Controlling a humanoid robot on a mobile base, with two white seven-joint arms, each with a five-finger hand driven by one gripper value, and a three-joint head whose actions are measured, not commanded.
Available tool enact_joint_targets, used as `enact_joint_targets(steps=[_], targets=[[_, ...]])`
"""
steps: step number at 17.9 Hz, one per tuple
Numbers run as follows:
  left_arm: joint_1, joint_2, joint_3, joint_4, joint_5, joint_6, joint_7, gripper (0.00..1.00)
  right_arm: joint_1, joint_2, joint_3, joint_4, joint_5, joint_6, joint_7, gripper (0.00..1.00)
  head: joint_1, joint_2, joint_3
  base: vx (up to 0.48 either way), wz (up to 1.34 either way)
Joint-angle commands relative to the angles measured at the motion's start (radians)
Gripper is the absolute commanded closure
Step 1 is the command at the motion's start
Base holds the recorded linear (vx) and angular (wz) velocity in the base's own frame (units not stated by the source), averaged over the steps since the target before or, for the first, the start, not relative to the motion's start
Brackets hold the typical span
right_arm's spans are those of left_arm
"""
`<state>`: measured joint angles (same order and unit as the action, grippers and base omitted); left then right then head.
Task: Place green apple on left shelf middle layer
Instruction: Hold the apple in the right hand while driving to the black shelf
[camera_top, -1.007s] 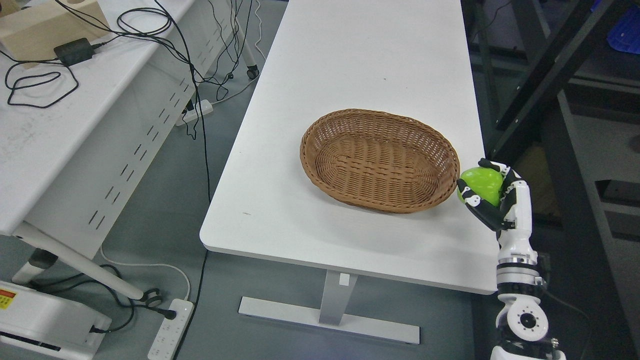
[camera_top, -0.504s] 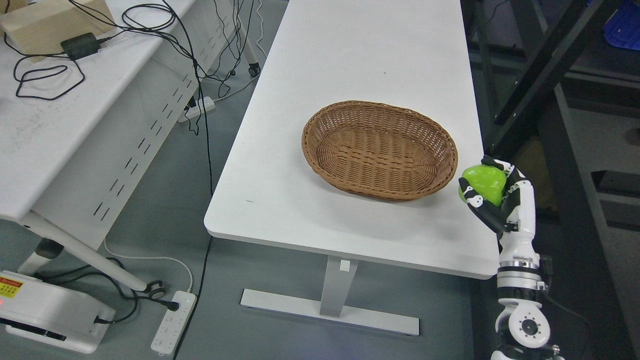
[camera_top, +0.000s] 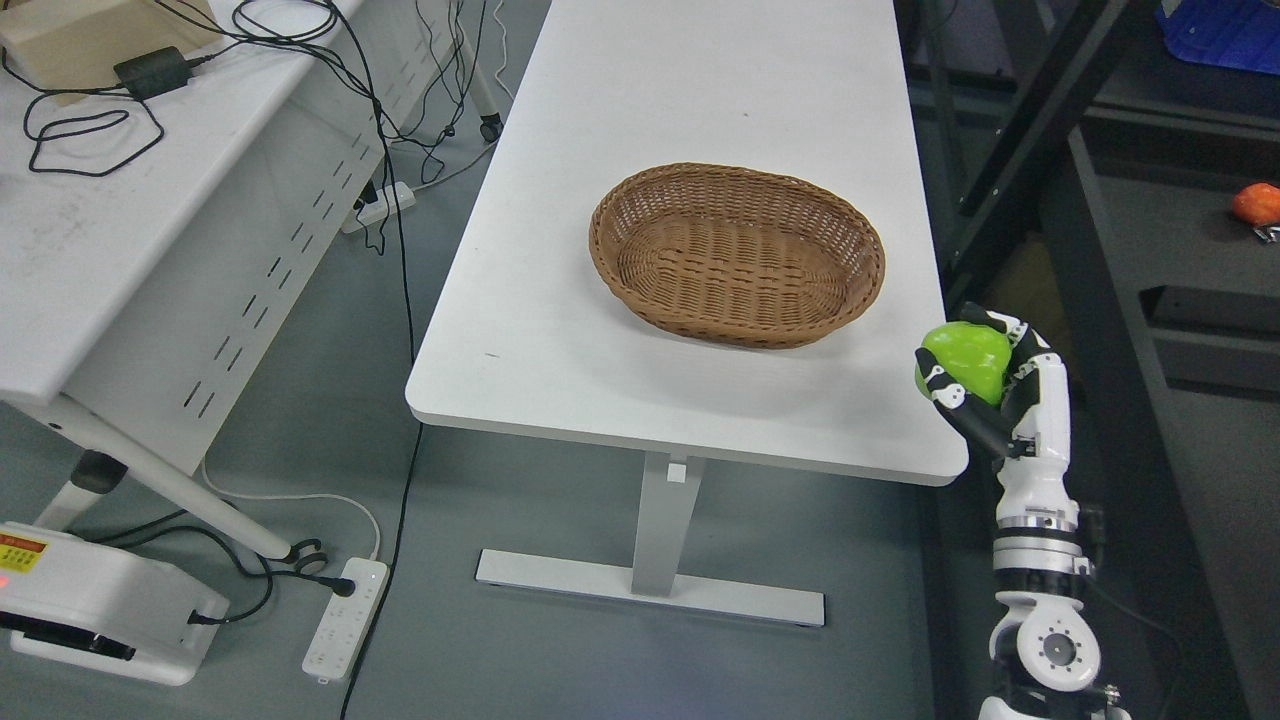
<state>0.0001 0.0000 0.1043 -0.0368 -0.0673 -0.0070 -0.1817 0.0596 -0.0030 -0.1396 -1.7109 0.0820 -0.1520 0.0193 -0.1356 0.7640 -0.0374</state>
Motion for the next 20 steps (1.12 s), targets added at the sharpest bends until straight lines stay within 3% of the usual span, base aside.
enact_joint_targets(steps=[1, 9, 20], targets=[[-0.022, 0.017, 0.0, 0.0, 0.001, -0.001, -0.001, 0.0, -0.015, -0.014, 0.006, -0.01, 0.001, 0.017, 0.001, 1.0, 0.0, 0.0, 0.0, -0.133, -0.29], [-0.022, 0.017, 0.0, 0.0, 0.0, -0.001, -0.001, 0.0, -0.021, -0.014, 0.006, -0.01, 0.001, 0.032, 0.001, 1.0, 0.0, 0.0, 0.0, -0.135, -0.27], [-0.022, 0.017, 0.0, 0.0, 0.0, -0.001, -0.001, 0.0, -0.01, -0.014, 0.008, -0.012, 0.001, 0.023, 0.001, 1.0, 0.0, 0.0, 0.0, -0.173, 0.08]])
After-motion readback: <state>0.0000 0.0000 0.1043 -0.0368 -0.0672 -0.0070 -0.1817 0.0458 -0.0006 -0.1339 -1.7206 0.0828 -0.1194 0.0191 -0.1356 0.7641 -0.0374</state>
